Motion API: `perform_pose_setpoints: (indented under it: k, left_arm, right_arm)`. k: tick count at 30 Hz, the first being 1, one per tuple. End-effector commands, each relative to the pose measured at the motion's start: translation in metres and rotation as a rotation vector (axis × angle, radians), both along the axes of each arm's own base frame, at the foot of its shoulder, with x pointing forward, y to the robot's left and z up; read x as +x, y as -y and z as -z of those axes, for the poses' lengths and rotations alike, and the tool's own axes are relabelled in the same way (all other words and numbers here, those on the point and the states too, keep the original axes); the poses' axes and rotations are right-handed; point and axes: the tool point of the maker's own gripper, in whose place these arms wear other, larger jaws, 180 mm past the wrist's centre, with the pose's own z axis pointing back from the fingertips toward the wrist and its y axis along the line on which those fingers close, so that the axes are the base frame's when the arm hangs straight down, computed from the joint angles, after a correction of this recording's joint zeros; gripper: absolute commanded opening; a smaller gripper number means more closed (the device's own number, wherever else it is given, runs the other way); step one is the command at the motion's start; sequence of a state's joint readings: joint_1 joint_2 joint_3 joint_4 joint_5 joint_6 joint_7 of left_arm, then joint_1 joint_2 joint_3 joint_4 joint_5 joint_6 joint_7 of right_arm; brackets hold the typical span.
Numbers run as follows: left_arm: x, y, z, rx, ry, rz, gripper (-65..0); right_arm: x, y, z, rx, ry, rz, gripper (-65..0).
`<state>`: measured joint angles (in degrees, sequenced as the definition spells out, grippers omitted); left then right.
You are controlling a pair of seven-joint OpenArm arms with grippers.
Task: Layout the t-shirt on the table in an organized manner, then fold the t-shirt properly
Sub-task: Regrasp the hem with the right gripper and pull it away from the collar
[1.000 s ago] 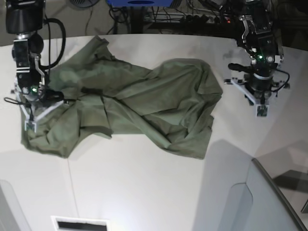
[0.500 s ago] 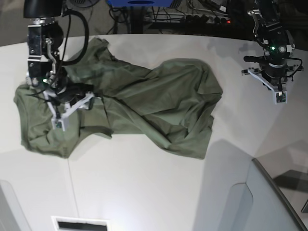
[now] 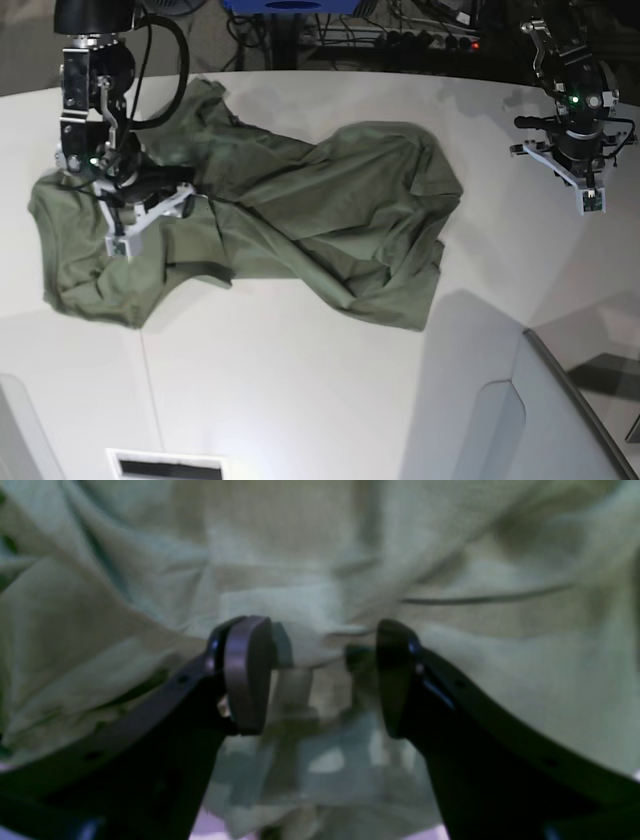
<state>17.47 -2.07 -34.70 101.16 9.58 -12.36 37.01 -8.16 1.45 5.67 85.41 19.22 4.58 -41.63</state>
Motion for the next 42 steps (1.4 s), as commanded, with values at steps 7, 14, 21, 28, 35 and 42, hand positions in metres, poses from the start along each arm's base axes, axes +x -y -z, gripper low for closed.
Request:
perform_pose_setpoints:
  k: [7, 14, 21, 28, 35, 42]
  left_arm:
    - [0.006, -0.004, -0.011, 0.025, 0.034, 0.005, -65.0]
    - [0.005, -0.004, -0.01, 0.025, 0.033, 0.003, -65.0]
    - [0.0, -0.006, -0.002, 0.013, 0.012, -0.009, -65.0]
    - [-0.001, -0.008, 0.0, 0.014, 0.007, -0.01, -65.0]
    - [0.001, -0.01, -0.003, 0.026, 0.008, -0.008, -65.0]
    - [0.0, -0.01, -0.003, 0.028, 0.006, -0.007, -65.0]
  right_arm:
    - [0.007, 0.003, -0.008, -0.001, 0.035, 0.003, -33.2]
    - [0.011, 0.002, -0.01, 0.001, 0.047, -0.002, -33.9]
    - [0.016, -0.01, -0.002, 0.032, 0.026, -0.018, -61.5]
    - [0.052, -0.017, -0.027, 0.041, 0.118, -0.078, -65.0]
    - [0.117, -0.001, -0.059, 0.015, 0.205, -0.068, -65.0]
    - [0.187, 0.053, -0.063, -0.034, 0.326, 0.038, -65.0]
